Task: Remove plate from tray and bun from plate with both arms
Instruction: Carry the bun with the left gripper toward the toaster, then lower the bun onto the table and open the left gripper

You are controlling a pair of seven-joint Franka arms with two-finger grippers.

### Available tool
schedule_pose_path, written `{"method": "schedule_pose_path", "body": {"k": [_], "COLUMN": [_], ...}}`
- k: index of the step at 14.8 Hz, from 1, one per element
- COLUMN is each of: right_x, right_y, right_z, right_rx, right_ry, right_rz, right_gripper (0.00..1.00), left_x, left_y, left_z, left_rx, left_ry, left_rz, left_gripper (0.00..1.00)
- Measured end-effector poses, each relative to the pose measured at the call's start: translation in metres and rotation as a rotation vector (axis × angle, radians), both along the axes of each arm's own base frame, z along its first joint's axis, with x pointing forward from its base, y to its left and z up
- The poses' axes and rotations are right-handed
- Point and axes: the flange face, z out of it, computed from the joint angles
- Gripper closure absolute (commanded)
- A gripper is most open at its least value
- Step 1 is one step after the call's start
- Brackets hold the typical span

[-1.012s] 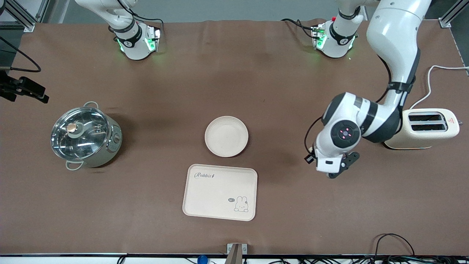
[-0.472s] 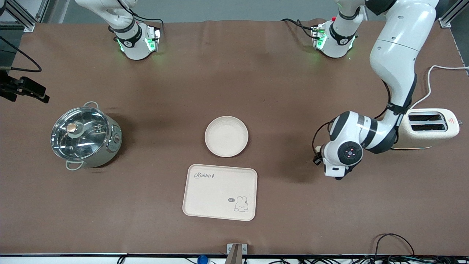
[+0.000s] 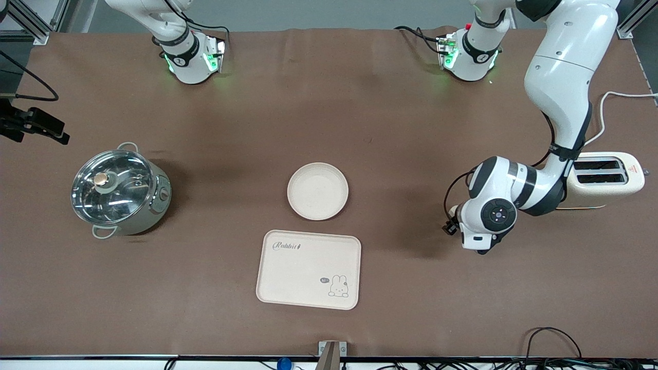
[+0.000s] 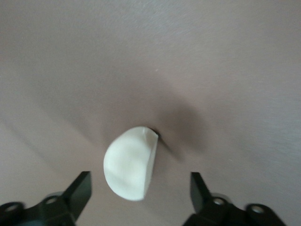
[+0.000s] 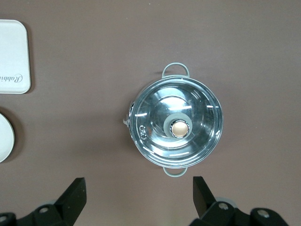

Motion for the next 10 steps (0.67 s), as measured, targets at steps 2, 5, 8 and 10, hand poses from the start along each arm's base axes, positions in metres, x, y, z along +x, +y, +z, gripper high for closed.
{"method": "schedule_pose_path", "body": {"k": [2,5,8,10], "right_x": [0.000,0.000,0.000,0.000], "right_y": [0.000,0.001,0.001,0.001], "right_z": [0.000,0.000,0.000,-0.001], "right_rx": [0.000,0.000,0.000,0.000], "right_ry": [0.001,0.002,0.005,0.005], "right_rz": [0.001,0.001,0.001,0.001], "right_gripper": [0.00,0.00,0.00,0.00], "left_x": [0.013,0.026,0.031,0.028], "left_y": [-0.005,-0.011,-0.009,0.003], "left_z": [0.035,0.112,0.190,0.237], "left_rx": [-0.010,-0.021,-0.040,-0.033], "left_ry": [-0.060,-0.144,-0.237,-0.265], "left_rz": [0.001,-0.036,-0.213,-0.334], "left_gripper": [0.00,0.00,0.00,0.00]}}
